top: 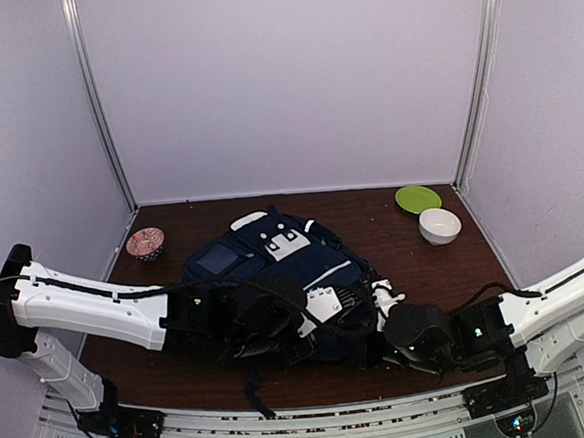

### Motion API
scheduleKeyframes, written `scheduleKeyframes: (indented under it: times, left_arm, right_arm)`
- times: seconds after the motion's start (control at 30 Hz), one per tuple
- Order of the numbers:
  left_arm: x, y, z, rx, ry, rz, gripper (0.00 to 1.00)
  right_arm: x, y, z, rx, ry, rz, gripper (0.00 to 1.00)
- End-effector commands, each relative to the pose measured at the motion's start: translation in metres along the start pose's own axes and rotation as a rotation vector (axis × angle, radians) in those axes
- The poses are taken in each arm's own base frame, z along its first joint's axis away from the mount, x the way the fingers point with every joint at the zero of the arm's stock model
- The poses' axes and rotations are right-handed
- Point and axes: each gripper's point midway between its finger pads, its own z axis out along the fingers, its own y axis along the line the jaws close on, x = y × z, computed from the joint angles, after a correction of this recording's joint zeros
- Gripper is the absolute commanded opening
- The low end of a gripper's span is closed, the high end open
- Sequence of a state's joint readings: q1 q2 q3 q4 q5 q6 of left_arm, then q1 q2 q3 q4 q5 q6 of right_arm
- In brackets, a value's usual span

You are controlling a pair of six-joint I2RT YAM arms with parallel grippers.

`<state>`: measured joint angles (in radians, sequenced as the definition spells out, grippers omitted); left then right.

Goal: Pack the student bag
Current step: Zip the student bag at the center of the board.

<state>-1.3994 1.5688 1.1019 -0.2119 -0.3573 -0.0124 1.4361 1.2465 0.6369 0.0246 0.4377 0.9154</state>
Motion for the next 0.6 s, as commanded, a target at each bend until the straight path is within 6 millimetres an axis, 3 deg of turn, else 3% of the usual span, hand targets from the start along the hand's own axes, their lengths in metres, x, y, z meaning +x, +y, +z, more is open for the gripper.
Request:
scheduleKeyframes:
  times: [0.0, 0.27, 0.43, 0.57]
  left_arm:
    - [-0.067, 0.008, -0.031, 0.013, -0.233, -0.091, 0.0]
    - [-0.042, 0.017, -0.024, -0.06, -0.171, -0.071, 0.0]
    - [-0.03, 0.019, -0.026, -0.076, -0.153, -0.067, 0.0]
    - [-0.023, 0.022, -0.034, -0.079, -0.156, -0.067, 0.0]
  right_arm:
    - [-0.02, -0.009, -0.011, 0.036, -0.071, 0.019, 0.0]
    - [-0.019, -0.03, -0.033, 0.046, -0.058, 0.003, 0.0]
    - [-0.024, -0.061, -0.046, 0.138, -0.088, 0.001, 0.0]
    - [-0.02, -0.086, -0.045, 0.204, -0.08, -0.004, 0.0]
